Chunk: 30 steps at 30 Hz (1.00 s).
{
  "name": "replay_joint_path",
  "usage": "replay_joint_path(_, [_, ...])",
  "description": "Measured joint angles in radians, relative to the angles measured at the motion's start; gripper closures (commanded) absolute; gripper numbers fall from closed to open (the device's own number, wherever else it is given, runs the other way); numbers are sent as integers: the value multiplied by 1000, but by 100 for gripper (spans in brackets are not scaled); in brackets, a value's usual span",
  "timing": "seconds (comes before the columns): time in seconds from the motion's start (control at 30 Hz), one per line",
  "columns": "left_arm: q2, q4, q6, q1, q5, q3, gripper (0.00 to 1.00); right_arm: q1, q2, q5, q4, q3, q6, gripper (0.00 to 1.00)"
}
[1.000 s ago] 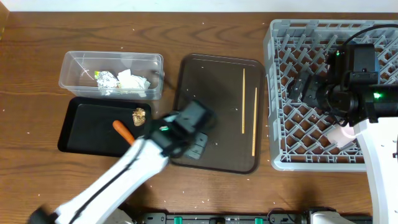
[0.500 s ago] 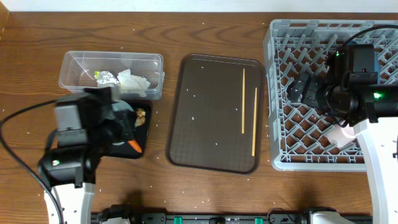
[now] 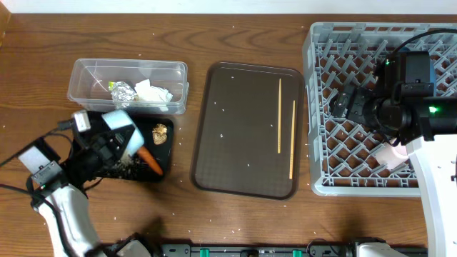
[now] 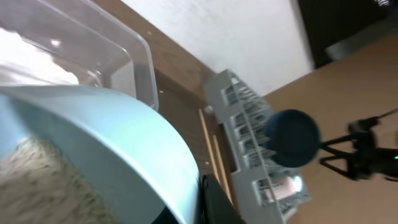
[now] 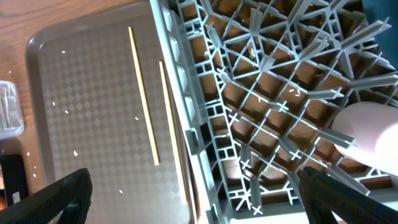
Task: Sort waste into correct bins and load items into the dishwasher rack
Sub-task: 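Lift the bowl over the black tray and tip the rice out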
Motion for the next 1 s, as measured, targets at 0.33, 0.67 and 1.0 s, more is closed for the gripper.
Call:
replay_joint_path(0.33, [203, 3, 163, 20, 89, -17, 94, 0, 0, 0, -11, 0, 0, 1])
replay_joint_path(0.67, [216, 91, 218, 20, 106, -24, 94, 0, 0, 0, -11, 0, 0, 1])
replay_joint_path(1.0, [216, 109, 221, 20, 104, -24, 94, 0, 0, 0, -11, 0, 0, 1])
